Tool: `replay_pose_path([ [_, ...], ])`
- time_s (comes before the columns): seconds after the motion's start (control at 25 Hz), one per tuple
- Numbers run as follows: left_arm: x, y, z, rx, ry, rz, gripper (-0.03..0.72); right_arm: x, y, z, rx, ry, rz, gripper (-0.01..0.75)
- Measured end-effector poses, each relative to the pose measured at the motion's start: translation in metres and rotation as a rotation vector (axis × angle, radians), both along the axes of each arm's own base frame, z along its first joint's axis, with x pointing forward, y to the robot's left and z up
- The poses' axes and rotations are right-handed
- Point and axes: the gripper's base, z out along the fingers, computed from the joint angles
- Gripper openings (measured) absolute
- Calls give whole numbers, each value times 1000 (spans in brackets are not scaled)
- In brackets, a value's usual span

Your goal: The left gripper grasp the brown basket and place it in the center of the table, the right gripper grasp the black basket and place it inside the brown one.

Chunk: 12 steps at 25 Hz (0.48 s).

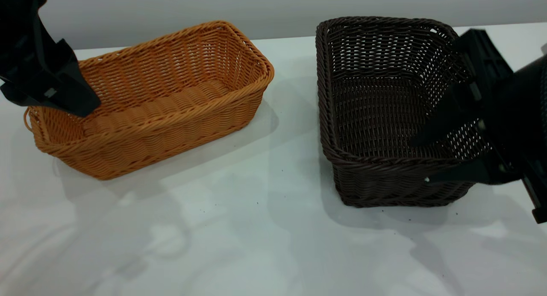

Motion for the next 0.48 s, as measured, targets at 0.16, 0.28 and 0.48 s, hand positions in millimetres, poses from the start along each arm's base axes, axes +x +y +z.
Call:
replay_pose_path([
  [0.16,1,-2,1,-7,-10,-2,470,5,-1,1,-19,-16,-15,309],
  [0.28,-1,-6,0,-7,-10,-19,470,7,-2,1,-34,-29,-23,309],
  [0.48,-2,-9,1,1,-15,-42,470,8,-3,1,-49,-33,-30,309],
])
